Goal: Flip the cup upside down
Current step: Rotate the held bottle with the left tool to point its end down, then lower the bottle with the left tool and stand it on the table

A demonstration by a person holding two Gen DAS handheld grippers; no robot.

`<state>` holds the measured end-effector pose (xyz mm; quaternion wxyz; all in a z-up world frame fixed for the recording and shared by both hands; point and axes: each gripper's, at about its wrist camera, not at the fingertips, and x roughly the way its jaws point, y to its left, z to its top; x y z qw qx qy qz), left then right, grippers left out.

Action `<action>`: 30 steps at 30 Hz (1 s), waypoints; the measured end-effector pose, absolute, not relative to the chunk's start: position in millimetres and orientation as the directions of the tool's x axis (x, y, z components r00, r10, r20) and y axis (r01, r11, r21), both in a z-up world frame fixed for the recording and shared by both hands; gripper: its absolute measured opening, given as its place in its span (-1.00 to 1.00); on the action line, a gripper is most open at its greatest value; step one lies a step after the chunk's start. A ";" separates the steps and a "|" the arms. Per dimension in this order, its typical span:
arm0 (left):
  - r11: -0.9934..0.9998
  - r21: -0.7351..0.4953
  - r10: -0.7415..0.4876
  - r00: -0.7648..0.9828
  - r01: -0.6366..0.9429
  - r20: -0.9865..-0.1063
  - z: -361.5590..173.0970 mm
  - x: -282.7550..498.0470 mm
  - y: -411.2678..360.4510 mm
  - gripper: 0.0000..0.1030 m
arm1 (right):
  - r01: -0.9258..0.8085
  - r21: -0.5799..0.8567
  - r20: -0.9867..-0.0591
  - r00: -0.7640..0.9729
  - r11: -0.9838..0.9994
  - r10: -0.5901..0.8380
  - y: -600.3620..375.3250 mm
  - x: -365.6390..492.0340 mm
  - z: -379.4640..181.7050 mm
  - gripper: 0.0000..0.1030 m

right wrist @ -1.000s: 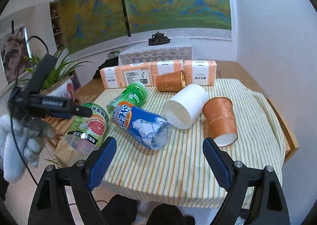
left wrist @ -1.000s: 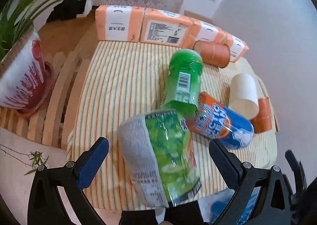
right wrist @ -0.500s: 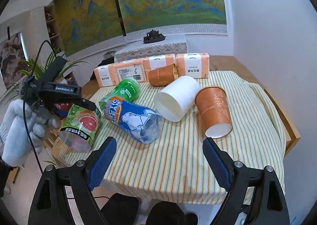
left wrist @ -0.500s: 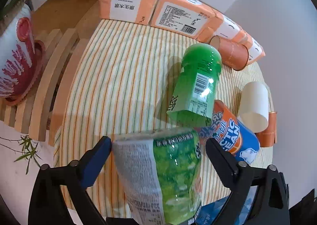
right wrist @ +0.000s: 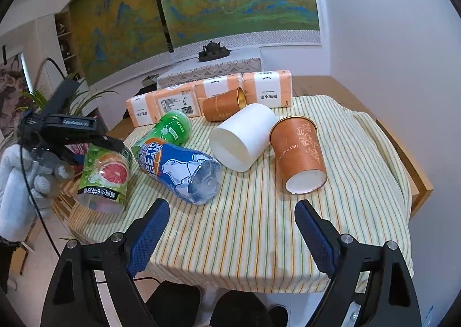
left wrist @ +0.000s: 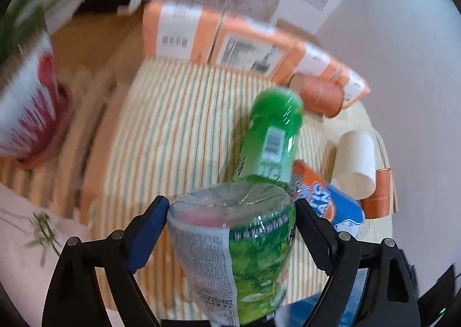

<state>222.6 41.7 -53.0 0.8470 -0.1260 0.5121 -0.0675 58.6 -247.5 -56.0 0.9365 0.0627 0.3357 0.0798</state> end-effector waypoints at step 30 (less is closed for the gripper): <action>0.981 -0.004 -0.140 0.701 0.192 -0.699 -50.3 137.4 -26.9 0.74 | -0.096 0.172 -0.616 0.766 0.980 0.183 -238.5 52.3 -56.8 0.67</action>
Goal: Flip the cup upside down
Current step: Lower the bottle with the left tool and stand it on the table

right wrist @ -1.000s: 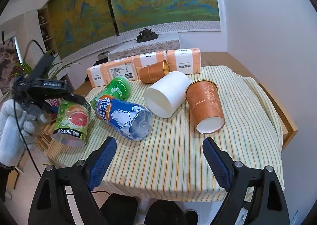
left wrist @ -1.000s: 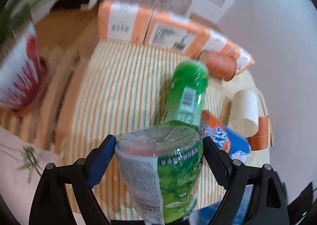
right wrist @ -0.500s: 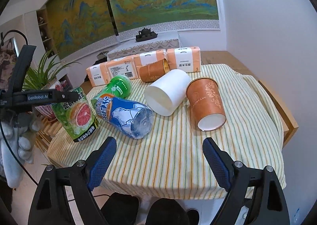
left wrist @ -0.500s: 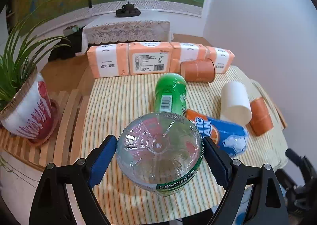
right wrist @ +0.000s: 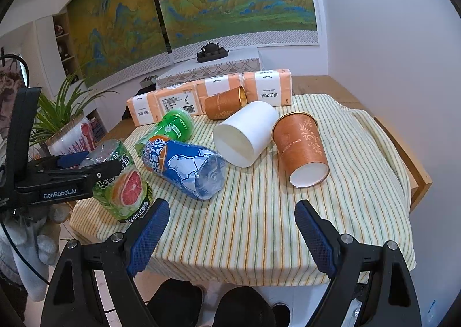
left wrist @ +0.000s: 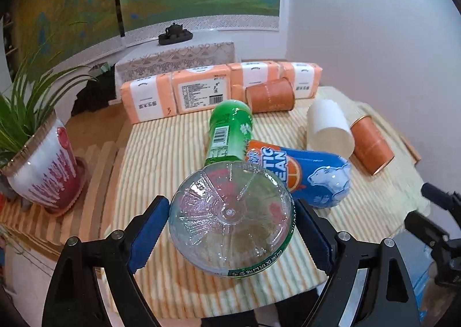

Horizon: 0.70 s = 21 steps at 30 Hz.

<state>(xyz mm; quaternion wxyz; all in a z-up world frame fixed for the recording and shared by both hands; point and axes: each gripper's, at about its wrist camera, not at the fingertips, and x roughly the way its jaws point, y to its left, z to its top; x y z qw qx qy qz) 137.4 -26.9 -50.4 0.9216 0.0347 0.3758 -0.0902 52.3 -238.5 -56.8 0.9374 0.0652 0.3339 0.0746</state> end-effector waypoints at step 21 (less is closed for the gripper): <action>0.994 -0.095 -0.099 0.859 0.059 -0.503 -21.4 59.1 26.3 0.99 | -0.089 0.092 -0.507 0.853 0.992 0.123 -207.6 23.7 -36.5 0.67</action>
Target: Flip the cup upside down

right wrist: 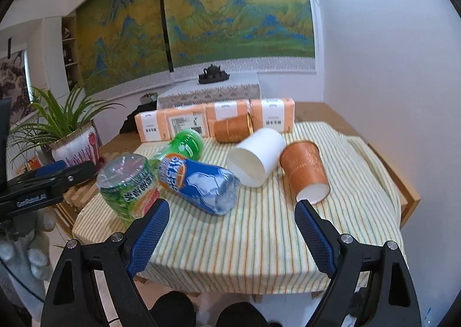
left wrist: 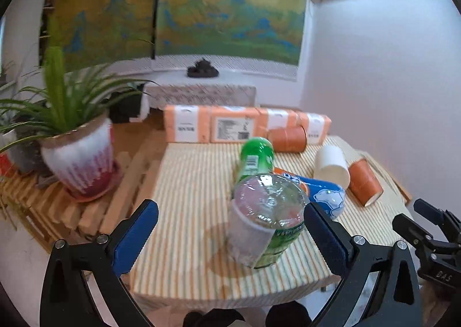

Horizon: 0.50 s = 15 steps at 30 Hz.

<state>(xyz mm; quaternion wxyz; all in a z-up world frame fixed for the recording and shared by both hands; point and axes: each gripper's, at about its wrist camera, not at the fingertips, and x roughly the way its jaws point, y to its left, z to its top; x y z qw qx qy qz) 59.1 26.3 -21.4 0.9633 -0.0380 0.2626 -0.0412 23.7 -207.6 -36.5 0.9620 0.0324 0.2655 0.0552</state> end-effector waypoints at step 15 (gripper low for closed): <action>0.999 -0.039 -0.011 0.944 -0.002 -0.329 3.7 -22.8 31.9 0.99 | -0.075 0.029 -0.380 0.921 0.997 0.080 -172.1 -7.4 -15.5 0.67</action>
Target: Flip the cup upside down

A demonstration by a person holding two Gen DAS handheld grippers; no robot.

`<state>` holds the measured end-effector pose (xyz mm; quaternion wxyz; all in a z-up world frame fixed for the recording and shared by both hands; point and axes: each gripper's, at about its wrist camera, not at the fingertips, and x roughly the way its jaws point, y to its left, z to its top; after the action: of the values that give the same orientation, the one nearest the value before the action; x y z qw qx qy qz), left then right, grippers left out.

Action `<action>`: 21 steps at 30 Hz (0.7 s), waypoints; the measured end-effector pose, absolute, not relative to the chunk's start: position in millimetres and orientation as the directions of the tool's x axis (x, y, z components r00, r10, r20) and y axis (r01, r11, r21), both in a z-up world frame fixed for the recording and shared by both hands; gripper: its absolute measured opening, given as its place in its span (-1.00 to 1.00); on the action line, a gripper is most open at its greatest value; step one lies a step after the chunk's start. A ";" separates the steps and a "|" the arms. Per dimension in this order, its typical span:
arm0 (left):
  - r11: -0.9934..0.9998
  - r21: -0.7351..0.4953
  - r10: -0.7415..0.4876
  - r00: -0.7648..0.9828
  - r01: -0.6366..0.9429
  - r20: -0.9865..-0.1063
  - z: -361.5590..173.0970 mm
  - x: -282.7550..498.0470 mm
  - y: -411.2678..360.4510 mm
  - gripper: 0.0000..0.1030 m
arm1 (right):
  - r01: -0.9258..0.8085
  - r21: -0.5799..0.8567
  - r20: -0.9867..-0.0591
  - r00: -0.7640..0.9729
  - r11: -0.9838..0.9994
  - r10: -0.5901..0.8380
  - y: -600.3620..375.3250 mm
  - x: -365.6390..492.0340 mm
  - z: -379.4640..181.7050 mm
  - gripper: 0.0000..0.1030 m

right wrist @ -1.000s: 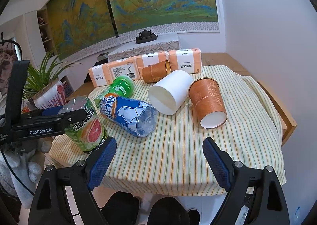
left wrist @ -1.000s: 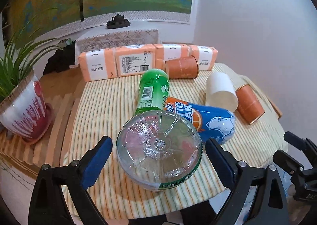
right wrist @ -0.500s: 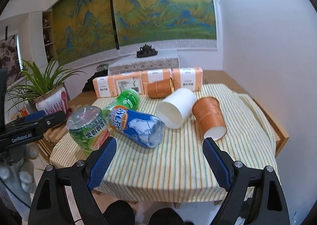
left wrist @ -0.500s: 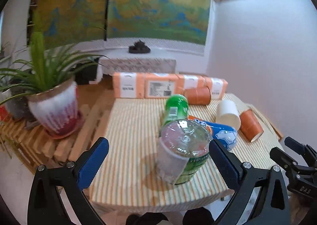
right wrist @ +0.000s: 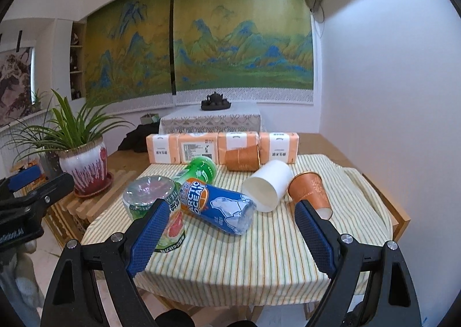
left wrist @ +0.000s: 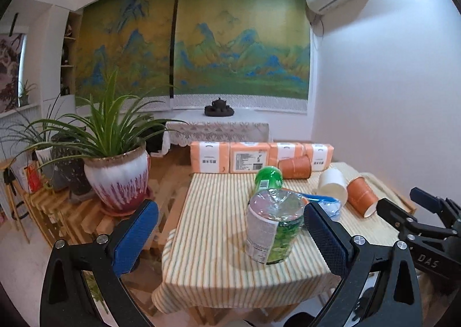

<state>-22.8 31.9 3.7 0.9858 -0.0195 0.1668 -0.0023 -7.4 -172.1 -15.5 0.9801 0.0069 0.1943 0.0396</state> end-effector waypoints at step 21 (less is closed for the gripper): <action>0.999 -0.022 0.041 0.955 -0.050 -0.295 -1.5 -44.3 18.7 0.99 | 0.020 0.002 -0.301 0.953 1.000 -0.018 -175.7 -24.4 -13.7 0.68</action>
<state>-44.3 18.7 -1.5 0.9885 -0.0145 0.1489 0.0229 -24.4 -175.7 -13.7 0.9883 0.0026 0.1524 -0.0095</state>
